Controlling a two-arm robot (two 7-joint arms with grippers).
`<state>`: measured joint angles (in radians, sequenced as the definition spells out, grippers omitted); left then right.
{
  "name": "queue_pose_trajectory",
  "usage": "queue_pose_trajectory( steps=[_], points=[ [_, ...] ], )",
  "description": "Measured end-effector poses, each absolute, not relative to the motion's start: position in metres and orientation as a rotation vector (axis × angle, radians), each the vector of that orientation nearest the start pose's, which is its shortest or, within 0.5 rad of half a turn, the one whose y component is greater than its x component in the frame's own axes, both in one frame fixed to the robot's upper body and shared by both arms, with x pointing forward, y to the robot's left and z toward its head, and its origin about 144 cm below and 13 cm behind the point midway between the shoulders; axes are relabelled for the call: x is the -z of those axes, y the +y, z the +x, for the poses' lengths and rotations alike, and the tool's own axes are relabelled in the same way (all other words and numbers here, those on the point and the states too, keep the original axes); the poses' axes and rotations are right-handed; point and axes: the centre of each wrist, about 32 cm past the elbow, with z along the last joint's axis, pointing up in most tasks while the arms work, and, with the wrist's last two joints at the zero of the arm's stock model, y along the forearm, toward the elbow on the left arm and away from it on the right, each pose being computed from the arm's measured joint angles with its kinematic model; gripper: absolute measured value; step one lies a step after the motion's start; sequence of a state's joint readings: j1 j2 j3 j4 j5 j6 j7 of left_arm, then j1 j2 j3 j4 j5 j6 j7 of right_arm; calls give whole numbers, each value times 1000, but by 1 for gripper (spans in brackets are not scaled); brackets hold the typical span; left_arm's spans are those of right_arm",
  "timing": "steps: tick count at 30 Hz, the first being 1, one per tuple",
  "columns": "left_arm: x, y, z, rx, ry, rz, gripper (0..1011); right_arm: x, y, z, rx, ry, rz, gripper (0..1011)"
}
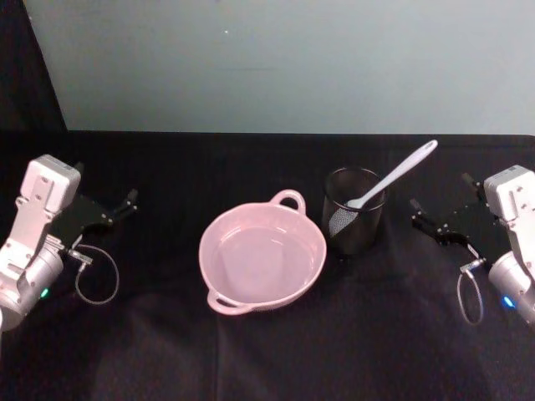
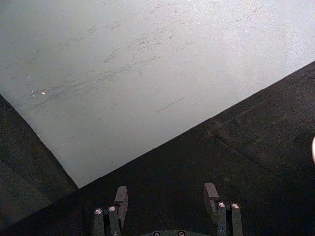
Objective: Use the one hand to pick up the spoon and stir the clear water in the bowl.
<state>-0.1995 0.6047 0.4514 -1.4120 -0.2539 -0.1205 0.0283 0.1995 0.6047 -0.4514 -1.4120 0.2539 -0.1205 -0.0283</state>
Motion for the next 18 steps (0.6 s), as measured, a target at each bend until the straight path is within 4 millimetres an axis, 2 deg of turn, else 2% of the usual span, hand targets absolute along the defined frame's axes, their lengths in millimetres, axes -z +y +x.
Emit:
queue_pose_trajectory(
  steps=[18],
  points=[
    [-1140, 310, 489, -1248, -285, 305, 1011, -1140, -310, 489, 1248, -285, -304, 1004]
  ],
)
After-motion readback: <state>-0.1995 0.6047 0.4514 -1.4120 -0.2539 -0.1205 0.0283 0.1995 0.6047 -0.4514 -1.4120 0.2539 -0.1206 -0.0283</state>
